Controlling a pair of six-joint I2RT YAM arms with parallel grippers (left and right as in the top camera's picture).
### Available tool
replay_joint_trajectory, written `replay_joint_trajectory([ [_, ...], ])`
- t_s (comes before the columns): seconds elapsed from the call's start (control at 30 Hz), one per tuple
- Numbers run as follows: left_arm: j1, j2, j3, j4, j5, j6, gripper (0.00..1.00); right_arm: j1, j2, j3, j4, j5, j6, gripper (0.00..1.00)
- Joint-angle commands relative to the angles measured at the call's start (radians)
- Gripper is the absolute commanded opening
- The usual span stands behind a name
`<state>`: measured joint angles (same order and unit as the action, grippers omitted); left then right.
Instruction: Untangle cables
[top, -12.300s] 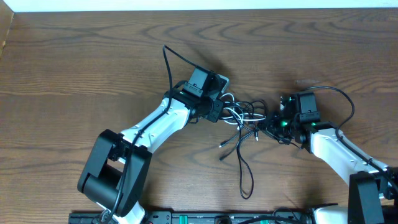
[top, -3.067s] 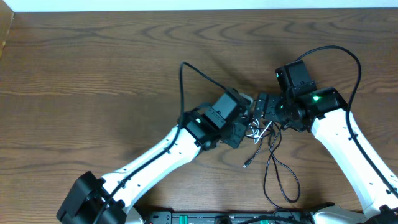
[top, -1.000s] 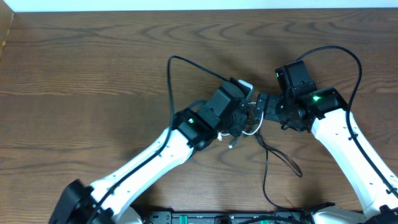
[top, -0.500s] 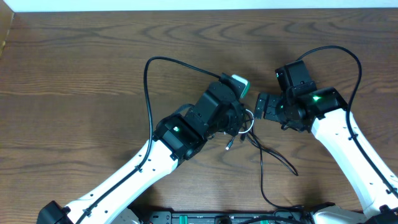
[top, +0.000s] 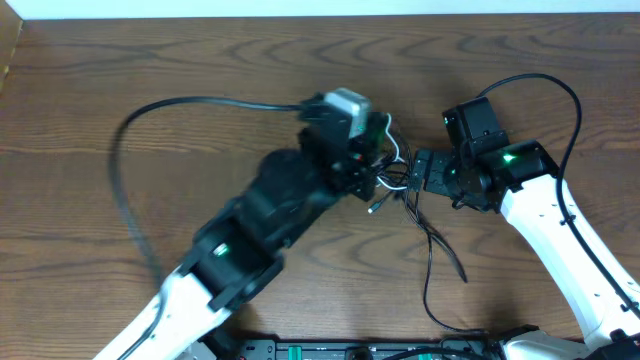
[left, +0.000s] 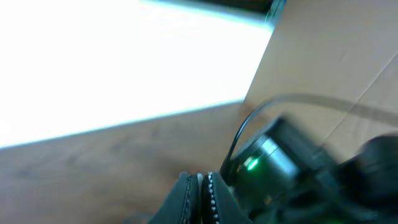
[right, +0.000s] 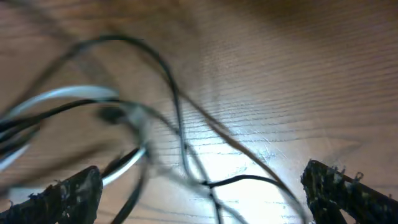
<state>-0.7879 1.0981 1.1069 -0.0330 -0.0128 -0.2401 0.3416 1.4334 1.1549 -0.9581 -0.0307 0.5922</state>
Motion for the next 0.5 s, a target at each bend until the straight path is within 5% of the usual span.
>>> replay_joint_trajectory([
  [0.0, 0.004, -0.081, 0.019, 0.042, -0.033, -0.009, 0.07, 0.006, 0.006, 0.000, 0.001, 0.002, 0.005, 0.99],
  [0.23, 0.004, -0.205, 0.019, 0.125, -0.032, -0.024, 0.07, 0.006, 0.006, 0.000, 0.001, 0.002, 0.005, 0.99],
  [0.47, 0.004, -0.229, 0.018, -0.004, -0.043, -0.024, 0.07, 0.006, 0.006, 0.000, 0.000, 0.002, 0.005, 0.99],
])
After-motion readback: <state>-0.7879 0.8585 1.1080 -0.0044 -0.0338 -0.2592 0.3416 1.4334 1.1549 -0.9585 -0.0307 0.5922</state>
